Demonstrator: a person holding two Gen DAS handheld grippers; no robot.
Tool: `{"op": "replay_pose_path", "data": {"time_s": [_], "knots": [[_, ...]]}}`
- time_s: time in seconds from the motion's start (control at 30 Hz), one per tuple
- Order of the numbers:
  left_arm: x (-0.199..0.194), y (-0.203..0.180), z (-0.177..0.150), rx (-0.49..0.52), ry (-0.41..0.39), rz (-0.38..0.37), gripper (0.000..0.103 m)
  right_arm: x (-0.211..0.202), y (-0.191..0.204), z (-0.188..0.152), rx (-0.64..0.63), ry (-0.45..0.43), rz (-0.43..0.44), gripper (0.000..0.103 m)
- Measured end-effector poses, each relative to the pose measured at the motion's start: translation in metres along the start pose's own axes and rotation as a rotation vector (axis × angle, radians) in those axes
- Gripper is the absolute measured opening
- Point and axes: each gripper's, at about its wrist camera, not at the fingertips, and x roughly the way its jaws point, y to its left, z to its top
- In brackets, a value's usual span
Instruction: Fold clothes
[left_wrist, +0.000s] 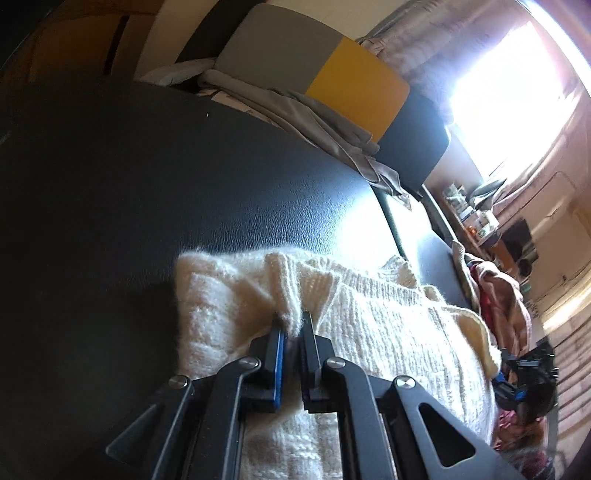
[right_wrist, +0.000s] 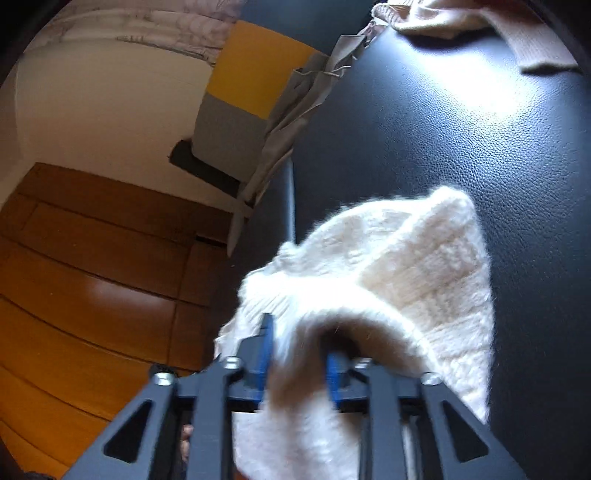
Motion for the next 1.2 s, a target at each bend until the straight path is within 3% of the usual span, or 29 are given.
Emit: {"op": "replay_pose_path", "data": {"time_s": [0.17,0.47,0.53,0.6,0.7,0.77,0.93,0.97,1.0,1.03,1.2], "knots": [[-0.012,-0.014,0.009,0.036,-0.027,0.017,0.006,0.002,0.014,0.003,-0.055,-0.003,-0.039,0.04],[0.002,0.001,0.013,0.003,0.019,0.055,0.007,0.01,0.012,0.019,-0.088,-0.045,-0.193,0.024],[0.002,0.008,0.011,-0.015,0.011,0.033,0.01,0.007,0.033,0.014,-0.23,-0.026,-0.247,0.036],[0.004,0.013,0.01,-0.034,0.008,0.015,0.01,0.003,0.054,0.01,-0.391,-0.018,-0.326,0.058],[0.004,0.018,0.008,-0.049,0.004,0.001,0.01,0.001,0.076,0.009,-0.626,-0.011,-0.462,0.065],[0.006,0.017,0.008,-0.045,0.0,0.004,0.01,0.015,0.081,0.018,-0.714,0.023,-0.518,0.065],[0.008,0.015,0.008,-0.032,0.0,0.002,0.01,0.058,0.071,0.04,-0.794,0.143,-0.619,0.065],[0.007,0.014,0.008,-0.016,0.001,0.012,0.01,0.062,0.069,0.039,-0.803,0.161,-0.641,0.055],[0.006,0.012,0.008,0.001,0.003,0.022,0.009,0.065,0.067,0.037,-0.812,0.179,-0.663,0.025],[0.003,0.007,0.009,0.036,-0.001,0.034,0.006,0.069,0.065,0.036,-0.821,0.194,-0.685,0.01],[-0.021,-0.012,0.016,0.142,-0.068,0.02,0.005,0.05,0.088,0.024,-0.909,0.108,-0.735,0.008]]}}
